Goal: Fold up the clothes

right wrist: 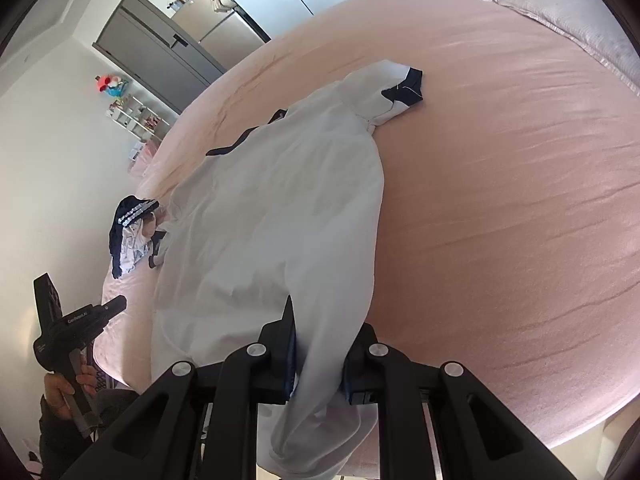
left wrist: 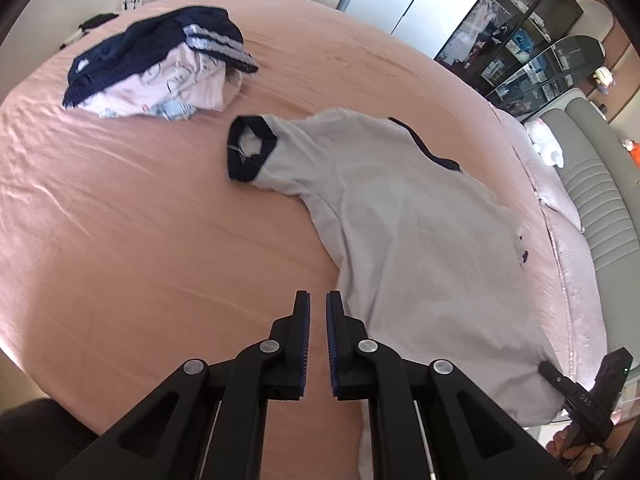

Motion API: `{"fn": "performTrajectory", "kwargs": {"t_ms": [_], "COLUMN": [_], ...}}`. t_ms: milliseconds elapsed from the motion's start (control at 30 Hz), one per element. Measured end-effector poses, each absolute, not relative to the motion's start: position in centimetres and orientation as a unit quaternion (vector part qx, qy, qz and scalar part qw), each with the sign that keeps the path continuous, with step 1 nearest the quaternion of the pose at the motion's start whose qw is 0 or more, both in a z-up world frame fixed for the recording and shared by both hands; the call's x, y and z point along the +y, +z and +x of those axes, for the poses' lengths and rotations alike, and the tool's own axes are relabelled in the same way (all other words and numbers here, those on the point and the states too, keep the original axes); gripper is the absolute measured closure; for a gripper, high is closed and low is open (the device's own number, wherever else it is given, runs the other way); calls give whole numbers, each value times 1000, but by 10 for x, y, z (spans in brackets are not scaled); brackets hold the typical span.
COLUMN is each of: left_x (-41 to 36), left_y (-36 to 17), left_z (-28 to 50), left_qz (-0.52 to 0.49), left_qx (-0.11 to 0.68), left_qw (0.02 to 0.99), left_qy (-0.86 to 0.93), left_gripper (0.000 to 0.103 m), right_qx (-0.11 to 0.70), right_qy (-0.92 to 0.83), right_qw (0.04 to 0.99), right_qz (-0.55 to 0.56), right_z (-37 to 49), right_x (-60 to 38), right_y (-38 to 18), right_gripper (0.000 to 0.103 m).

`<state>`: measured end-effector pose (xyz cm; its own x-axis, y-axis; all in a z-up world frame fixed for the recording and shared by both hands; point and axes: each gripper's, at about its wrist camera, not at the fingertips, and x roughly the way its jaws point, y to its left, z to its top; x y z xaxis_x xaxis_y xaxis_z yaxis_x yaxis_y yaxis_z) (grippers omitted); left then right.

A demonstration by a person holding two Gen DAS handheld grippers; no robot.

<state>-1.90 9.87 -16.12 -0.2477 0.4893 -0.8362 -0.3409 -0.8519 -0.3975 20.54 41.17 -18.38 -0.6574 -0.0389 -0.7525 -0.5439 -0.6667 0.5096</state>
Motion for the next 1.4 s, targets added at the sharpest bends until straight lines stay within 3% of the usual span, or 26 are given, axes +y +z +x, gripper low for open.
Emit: {"fn": "performTrajectory", "kwargs": {"t_ms": [33, 67, 100, 167, 267, 333, 400, 500, 867, 1233, 1267, 1300, 1333, 1367, 1400], "left_x": [101, 101, 103, 105, 106, 106, 108, 109, 115, 150, 150, 149, 146, 142, 137], "left_y": [-165, -170, -174, -179, -174, -169, -168, -174, -207, -217, -216, -214, -211, -210, -210], "left_z": [-12, -5, 2, 17, 37, 46, 53, 60, 67, 83, 84, 85, 85, 83, 80], "left_qz": [-560, -565, -570, -568, -540, -519, -506, -499, -548, -554, -554, -551, -548, -550, -554], "left_qx": [-89, -117, -137, -156, -155, -144, -127, -106, -89, 42, 41, 35, 26, 11, -5], "left_qw": [269, 275, 276, 276, 271, 263, 259, 257, 260, 254, 262, 269, 276, 280, 285], "left_qy": [778, 769, 761, 759, 782, 800, 813, 821, 790, 792, 789, 789, 789, 786, 782], "left_gripper": [88, 71, 33, 0, 0, 0, 0, 0, 0, 0, 4, 19, 31, 60, 85], "right_qx": [377, 375, 374, 366, 333, 293, 254, 240, 243, 218, 223, 229, 235, 244, 254], "right_qy": [831, 835, 838, 843, 851, 853, 855, 862, 863, 875, 875, 875, 875, 875, 874], "right_qw": [154, 155, 156, 160, 180, 208, 234, 243, 220, 213, 211, 209, 207, 207, 206], "right_qz": [-378, -371, -366, -360, -365, -379, -387, -375, -385, -376, -374, -372, -368, -364, -360], "right_z": [207, 209, 211, 214, 217, 219, 222, 234, 245, 234, 235, 236, 237, 237, 238], "right_x": [411, 410, 410, 408, 400, 393, 386, 379, 357, 350, 350, 351, 352, 353, 355], "right_y": [-183, -182, -182, -181, -183, -185, -186, -189, -221, -229, -229, -228, -226, -224, -222], "right_gripper": [88, 88, 88, 88, 82, 69, 49, 40, 38, 38, 38, 40, 52, 64, 67]}}
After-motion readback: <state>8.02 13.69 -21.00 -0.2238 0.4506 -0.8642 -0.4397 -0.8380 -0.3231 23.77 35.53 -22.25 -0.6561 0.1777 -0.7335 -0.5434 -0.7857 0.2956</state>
